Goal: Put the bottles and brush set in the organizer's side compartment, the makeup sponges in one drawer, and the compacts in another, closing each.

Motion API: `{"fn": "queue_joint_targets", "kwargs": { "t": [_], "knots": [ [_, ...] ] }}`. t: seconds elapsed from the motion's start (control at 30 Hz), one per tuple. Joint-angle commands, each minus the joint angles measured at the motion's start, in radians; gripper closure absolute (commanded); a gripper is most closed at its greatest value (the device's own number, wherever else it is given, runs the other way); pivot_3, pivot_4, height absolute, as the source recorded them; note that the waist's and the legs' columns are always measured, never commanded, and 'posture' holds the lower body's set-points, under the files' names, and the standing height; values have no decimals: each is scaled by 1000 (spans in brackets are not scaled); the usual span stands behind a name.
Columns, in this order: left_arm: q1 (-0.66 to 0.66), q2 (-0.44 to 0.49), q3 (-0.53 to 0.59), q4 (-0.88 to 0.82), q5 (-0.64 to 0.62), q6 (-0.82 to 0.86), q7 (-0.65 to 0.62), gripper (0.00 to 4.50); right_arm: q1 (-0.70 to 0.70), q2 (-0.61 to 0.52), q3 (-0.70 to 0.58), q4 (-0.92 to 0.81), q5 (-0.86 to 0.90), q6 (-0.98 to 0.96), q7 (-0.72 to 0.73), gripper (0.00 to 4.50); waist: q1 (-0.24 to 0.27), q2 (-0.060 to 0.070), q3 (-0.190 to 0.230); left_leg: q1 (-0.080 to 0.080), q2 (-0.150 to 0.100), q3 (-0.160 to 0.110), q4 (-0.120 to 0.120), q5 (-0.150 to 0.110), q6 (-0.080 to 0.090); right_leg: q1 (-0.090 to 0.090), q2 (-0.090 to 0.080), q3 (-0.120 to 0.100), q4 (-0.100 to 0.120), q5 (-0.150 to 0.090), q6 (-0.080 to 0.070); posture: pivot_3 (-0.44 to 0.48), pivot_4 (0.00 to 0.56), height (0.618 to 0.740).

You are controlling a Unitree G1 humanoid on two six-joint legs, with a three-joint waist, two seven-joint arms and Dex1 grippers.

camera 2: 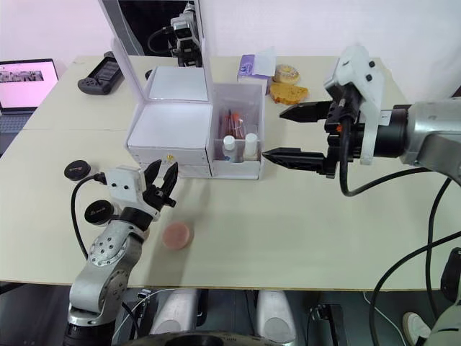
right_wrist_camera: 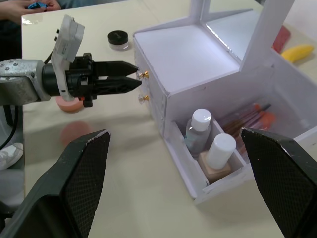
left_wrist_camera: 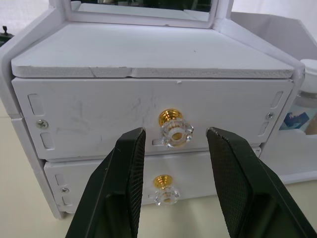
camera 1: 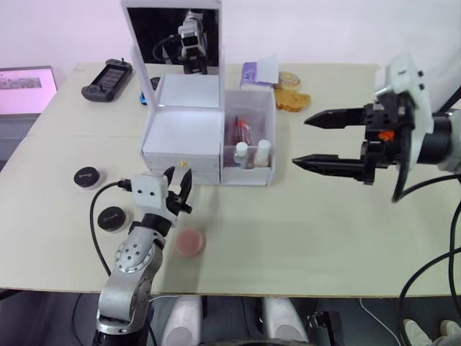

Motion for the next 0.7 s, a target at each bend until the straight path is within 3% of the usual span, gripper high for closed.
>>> {"fn": "queue_joint_targets", "kwargs": {
  "t": [0.03, 0.1, 0.2, 0.27, 0.53, 0.7],
  "knots": [
    [-13, -9, -11, -13, 11, -33, -10, 2430, -27, -23, -28, -4, 11, -11, 2, 0, 1, 0, 0, 0, 0, 0, 0, 0, 0, 0, 0, 0, 0, 0, 0, 0, 150, 740],
    [-15, -14, -13, -13, 13, -41, -14, 2430, -29, -27, -26, -4, 11, -9, 3, 0, 1, 0, 0, 0, 0, 0, 0, 0, 0, 0, 0, 0, 0, 0, 0, 0, 150, 740],
    [-7, -30, -5, -14, 2, -62, -16, 3284, -29, -32, -27, -3, 7, -16, 4, 0, 1, 0, 0, 0, 0, 0, 0, 0, 0, 0, 0, 0, 0, 0, 0, 0, 150, 740],
    [-6, -36, 1, -14, 1, -69, -16, 4203, -30, -36, -27, 0, 5, -21, 6, 0, -1, 0, 0, 0, 0, 0, 0, 0, 0, 0, 0, 0, 0, 0, 0, 0, 150, 740],
    [2, -29, -3, -33, 12, -52, -32, 4201, -42, -35, -9, 12, 9, -29, 34, 0, -1, 0, 0, -1, 0, 0, 0, 0, 0, 0, 0, 0, -1, 0, 0, 0, 150, 740],
    [96, 16, -17, -172, 30, 17, -31, 4201, -10, 0, 8, -9, 37, -29, 27, 0, -2, 0, 0, -1, 0, 0, -1, 0, 0, 0, 0, 0, -2, 0, 0, 0, 150, 740]
  ]
}}
